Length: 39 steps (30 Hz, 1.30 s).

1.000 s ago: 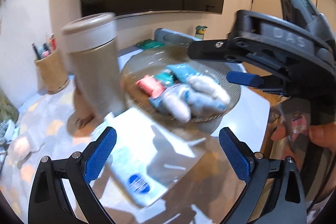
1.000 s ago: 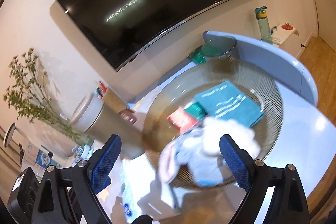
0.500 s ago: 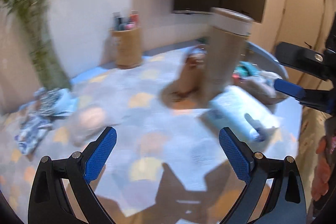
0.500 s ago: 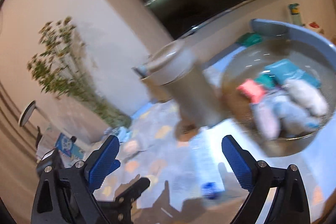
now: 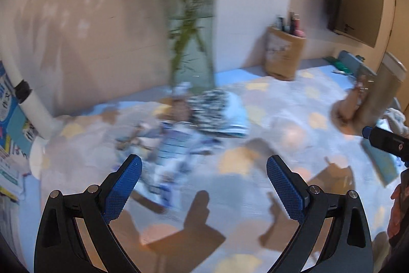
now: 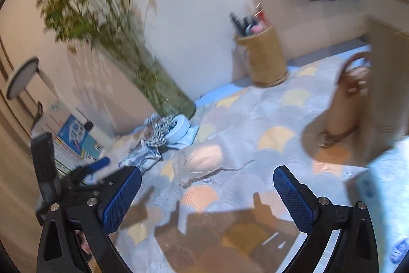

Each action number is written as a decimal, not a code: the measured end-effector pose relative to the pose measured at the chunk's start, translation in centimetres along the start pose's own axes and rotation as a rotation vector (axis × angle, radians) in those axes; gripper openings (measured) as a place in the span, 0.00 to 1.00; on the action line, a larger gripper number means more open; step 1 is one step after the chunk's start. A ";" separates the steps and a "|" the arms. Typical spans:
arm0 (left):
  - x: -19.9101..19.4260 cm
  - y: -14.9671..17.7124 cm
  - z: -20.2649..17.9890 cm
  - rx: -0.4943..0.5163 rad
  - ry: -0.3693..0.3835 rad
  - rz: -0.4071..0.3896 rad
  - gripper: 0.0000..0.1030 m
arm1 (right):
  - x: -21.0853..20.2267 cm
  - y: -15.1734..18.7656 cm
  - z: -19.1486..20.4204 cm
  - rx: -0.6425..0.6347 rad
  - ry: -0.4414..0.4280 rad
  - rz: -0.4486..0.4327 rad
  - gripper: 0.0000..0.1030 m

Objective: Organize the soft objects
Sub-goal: 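Move both tools back toward the bed, then grasp the printed snack bag with the left tool while the right tool grasps the white tissue pack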

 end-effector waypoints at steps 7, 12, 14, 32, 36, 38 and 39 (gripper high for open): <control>3.4 0.8 4.0 -0.026 0.011 0.037 0.95 | 6.5 0.3 1.6 -0.087 0.051 0.056 1.00; 5.0 1.2 4.3 -0.069 0.076 0.032 0.95 | 9.4 0.2 1.6 -0.114 0.071 0.087 1.00; 5.5 1.2 4.5 -0.063 0.060 0.032 0.95 | 10.1 0.1 1.5 -0.123 0.082 0.092 1.00; 6.7 2.0 5.1 -0.081 0.034 0.013 0.95 | 13.1 1.8 0.3 -0.150 0.114 0.127 1.00; 6.6 2.1 5.6 -0.110 0.065 0.007 0.94 | 13.1 1.7 0.2 -0.145 0.108 0.125 1.00; 6.3 2.1 5.7 -0.115 0.063 -0.006 0.78 | 13.1 1.8 0.2 -0.145 0.106 0.126 1.00; 6.0 2.1 5.5 -0.110 0.090 -0.017 0.61 | 13.1 1.8 0.2 -0.150 0.108 0.128 1.00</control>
Point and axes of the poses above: each gripper's, at about its wrist camera, not at the fingertips, and x roughly the way its jaws point, z to its left, y to its underside, the point moved 4 cm from there along x, roughly the way its jaws point, and after that the axes turned 3 degrees about -z, right-handed, at the moved point
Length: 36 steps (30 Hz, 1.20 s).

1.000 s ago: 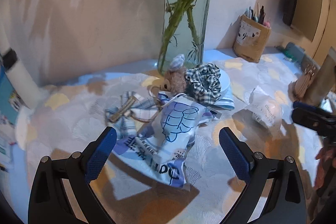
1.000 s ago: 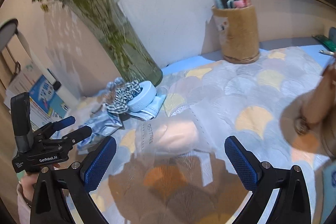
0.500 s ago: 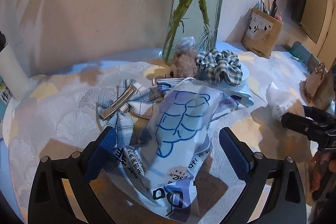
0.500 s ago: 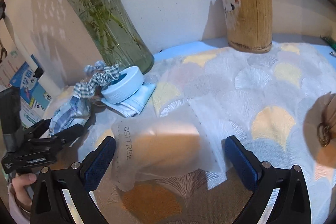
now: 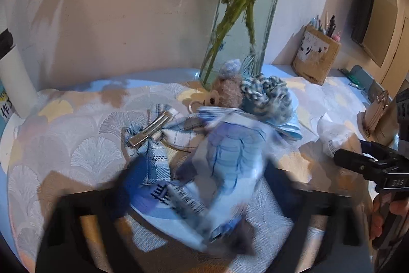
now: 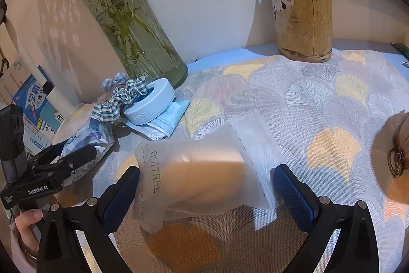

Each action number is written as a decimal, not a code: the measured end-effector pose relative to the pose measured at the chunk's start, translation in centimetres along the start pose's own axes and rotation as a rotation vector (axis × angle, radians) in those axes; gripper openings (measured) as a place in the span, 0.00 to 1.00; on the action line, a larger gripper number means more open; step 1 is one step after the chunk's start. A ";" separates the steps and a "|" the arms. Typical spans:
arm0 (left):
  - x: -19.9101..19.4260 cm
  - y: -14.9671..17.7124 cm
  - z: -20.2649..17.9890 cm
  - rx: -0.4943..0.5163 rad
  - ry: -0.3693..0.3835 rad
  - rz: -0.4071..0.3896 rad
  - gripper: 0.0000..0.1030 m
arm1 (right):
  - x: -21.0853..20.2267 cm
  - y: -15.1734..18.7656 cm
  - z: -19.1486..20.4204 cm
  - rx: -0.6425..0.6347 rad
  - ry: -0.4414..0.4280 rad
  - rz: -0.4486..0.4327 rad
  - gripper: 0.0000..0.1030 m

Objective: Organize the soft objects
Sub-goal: 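Grasp the printed snack bag with the left tool while the right tool grasps the white tissue pack, then lift snack bag and tissue pack and carry them toward the glass bowl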

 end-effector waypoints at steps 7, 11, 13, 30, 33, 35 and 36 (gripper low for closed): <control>-0.6 -0.1 -1.1 0.062 -0.008 -0.023 0.45 | -0.5 0.1 0.1 -0.003 0.011 -0.021 0.54; -0.9 -0.4 -1.1 0.060 -0.012 -0.042 0.40 | -1.2 0.0 -0.4 0.033 -0.065 -0.062 0.51; -0.9 -0.4 -1.2 0.057 -0.008 -0.038 0.40 | -2.0 -0.1 -0.2 0.029 -0.104 -0.102 0.51; -1.8 -0.1 -2.4 0.066 0.024 -0.073 0.30 | -3.8 -0.1 0.5 0.018 -0.178 -0.174 0.51; -1.8 0.1 -3.5 0.117 -0.034 -0.079 0.30 | -3.4 -0.1 0.7 0.013 -0.176 -0.153 0.51; -1.8 0.2 -3.7 0.127 -0.061 -0.080 0.30 | -3.3 -0.2 0.5 0.024 -0.180 -0.155 0.51; -1.9 0.2 -3.8 0.137 -0.082 -0.085 0.30 | -3.4 -0.2 0.4 0.029 -0.182 -0.157 0.51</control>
Point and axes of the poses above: each gripper's, at about its wrist camera, not at the fingertips, and x roughly the way its jaws point, z to its left, y to its underside, the point moved 4 cm from there along x, roughly the way its jaws point, and after that the axes turned 3 degrees about -z, right-handed, at the moved point
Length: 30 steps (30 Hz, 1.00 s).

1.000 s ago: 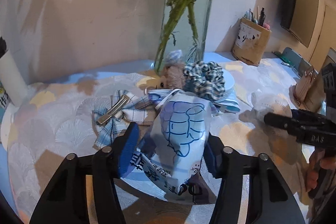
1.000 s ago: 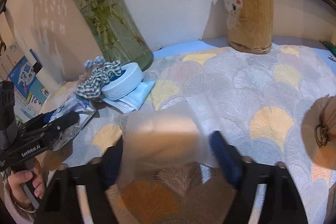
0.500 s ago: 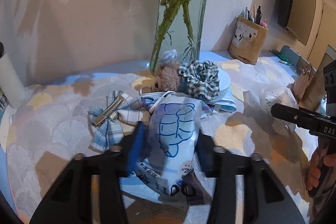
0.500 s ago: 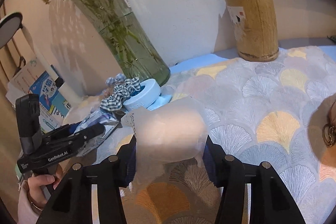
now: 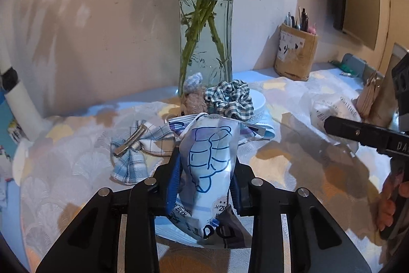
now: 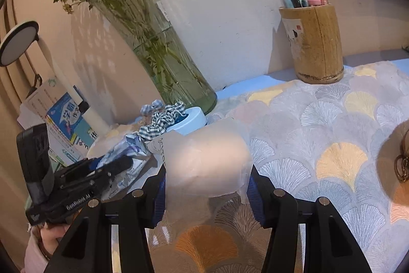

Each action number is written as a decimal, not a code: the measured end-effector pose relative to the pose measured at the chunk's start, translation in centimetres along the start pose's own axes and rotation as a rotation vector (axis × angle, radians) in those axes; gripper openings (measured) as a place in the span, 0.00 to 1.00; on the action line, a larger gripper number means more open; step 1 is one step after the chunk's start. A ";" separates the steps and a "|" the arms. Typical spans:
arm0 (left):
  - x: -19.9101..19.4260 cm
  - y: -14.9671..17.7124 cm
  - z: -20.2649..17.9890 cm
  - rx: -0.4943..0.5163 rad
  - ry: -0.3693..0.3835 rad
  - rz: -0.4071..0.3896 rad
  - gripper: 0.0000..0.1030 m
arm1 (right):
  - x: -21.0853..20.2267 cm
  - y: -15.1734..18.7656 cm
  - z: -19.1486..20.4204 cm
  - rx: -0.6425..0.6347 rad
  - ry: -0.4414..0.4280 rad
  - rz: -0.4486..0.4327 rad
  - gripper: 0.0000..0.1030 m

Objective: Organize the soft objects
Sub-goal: 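Lift snack bag and tissue pack and carry them toward the glass bowl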

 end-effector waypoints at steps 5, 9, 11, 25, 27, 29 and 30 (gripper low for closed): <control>0.2 -0.1 0.4 -0.005 -0.029 0.004 0.30 | 0.0 0.0 -0.1 0.011 -0.004 0.002 0.51; 0.0 0.1 1.2 -0.065 -0.028 0.014 0.30 | -0.1 0.0 -0.2 0.020 -0.016 0.000 0.51; -0.7 0.7 1.3 -0.123 -0.011 0.032 0.30 | -0.1 0.0 -0.2 0.021 -0.022 0.005 0.51; -6.3 1.9 -4.2 -0.141 -0.078 0.038 0.30 | -5.2 1.4 1.9 -0.023 -0.052 0.049 0.51; -7.3 2.0 -4.8 -0.163 -0.051 0.035 0.31 | -6.4 1.2 1.8 -0.018 -0.058 0.039 0.51; -8.1 2.3 -5.5 -0.174 -0.012 0.044 0.35 | -7.5 1.2 1.5 -0.007 -0.068 0.030 0.51; -8.3 2.7 -5.9 -0.171 -0.009 0.066 0.35 | -7.9 1.3 1.3 -0.003 -0.069 0.029 0.51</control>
Point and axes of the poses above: each gripper's, at about its wrist camera, not at the fingertips, and x roughly the way its jaws point, z to its left, y to its underside, the point moved 4 cm from there along x, roughly the way its jaws point, and after that the axes turned 3 degrees about -z, right-handed, at the moved point
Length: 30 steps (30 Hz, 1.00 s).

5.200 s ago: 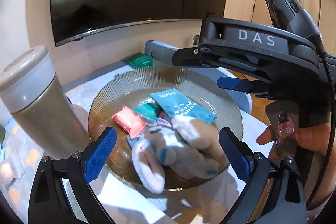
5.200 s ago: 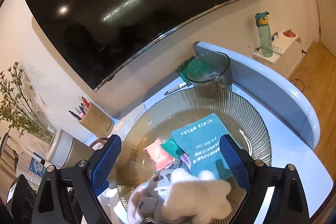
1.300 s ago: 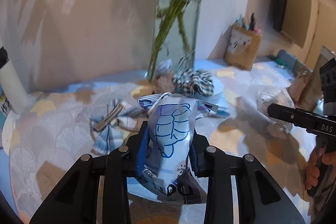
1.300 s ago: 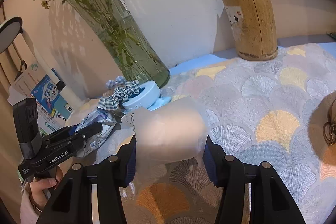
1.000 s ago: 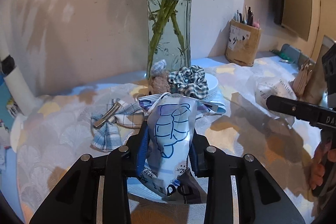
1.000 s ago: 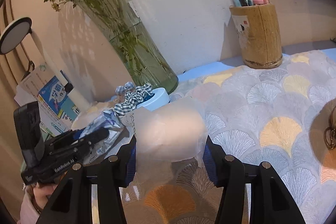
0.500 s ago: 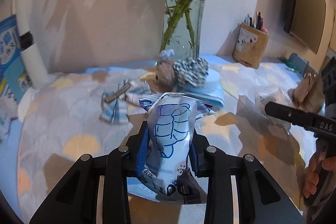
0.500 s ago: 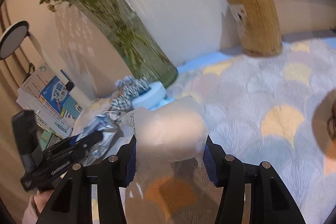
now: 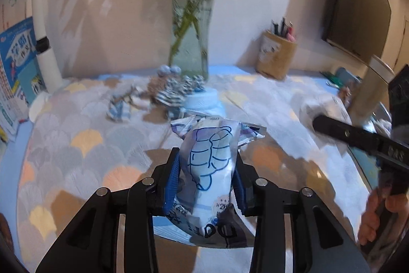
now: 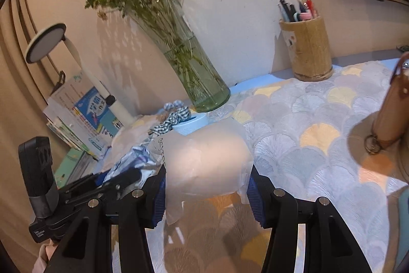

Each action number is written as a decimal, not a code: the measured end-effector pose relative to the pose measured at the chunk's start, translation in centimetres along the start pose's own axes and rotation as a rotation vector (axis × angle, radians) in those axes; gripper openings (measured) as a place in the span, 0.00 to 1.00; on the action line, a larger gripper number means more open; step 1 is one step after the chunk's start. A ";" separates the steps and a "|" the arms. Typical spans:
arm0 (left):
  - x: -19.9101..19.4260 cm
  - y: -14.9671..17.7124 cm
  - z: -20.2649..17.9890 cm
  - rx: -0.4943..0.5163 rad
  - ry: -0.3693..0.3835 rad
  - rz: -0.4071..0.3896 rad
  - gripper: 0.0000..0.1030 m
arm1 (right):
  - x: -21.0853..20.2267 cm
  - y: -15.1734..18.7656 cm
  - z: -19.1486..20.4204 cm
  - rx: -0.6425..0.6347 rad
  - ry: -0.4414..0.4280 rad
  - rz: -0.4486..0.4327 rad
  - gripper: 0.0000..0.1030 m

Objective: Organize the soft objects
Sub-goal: 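Lift snack bag and tissue pack and carry them toward the glass bowl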

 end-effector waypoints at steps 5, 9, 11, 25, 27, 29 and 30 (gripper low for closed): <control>-0.5 3.8 -0.7 -0.004 0.087 0.097 0.35 | -1.4 1.0 -1.0 0.025 0.011 0.001 0.51; -1.3 5.1 -0.9 0.026 0.069 0.079 0.33 | -2.0 1.7 -1.6 0.034 0.021 0.000 0.51; -1.6 4.8 -0.8 0.011 0.031 0.066 0.33 | -2.4 1.9 -1.7 0.041 0.012 -0.001 0.51; -2.6 1.1 -5.8 -0.019 -0.104 0.008 0.33 | -6.6 1.8 -1.4 -0.045 0.037 0.062 0.51; -2.7 0.7 -7.4 -0.005 -0.102 -0.001 0.33 | -8.0 1.5 -1.9 -0.044 0.048 0.055 0.51; -2.6 0.4 -9.2 0.003 -0.085 -0.006 0.33 | -9.8 1.2 -2.8 -0.031 0.057 0.045 0.51; -2.6 0.3 -10.0 0.005 -0.079 -0.009 0.33 | -10.6 1.1 -3.3 -0.021 0.055 0.038 0.51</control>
Point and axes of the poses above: each gripper's, at about its wrist camera, not at the fingertips, and x roughly the way its jaws point, z to its left, y to its underside, the point moved 4 cm from there along x, roughly the way its jaws point, and after that the axes turned 3 degrees about -z, right-handed, at the moved point
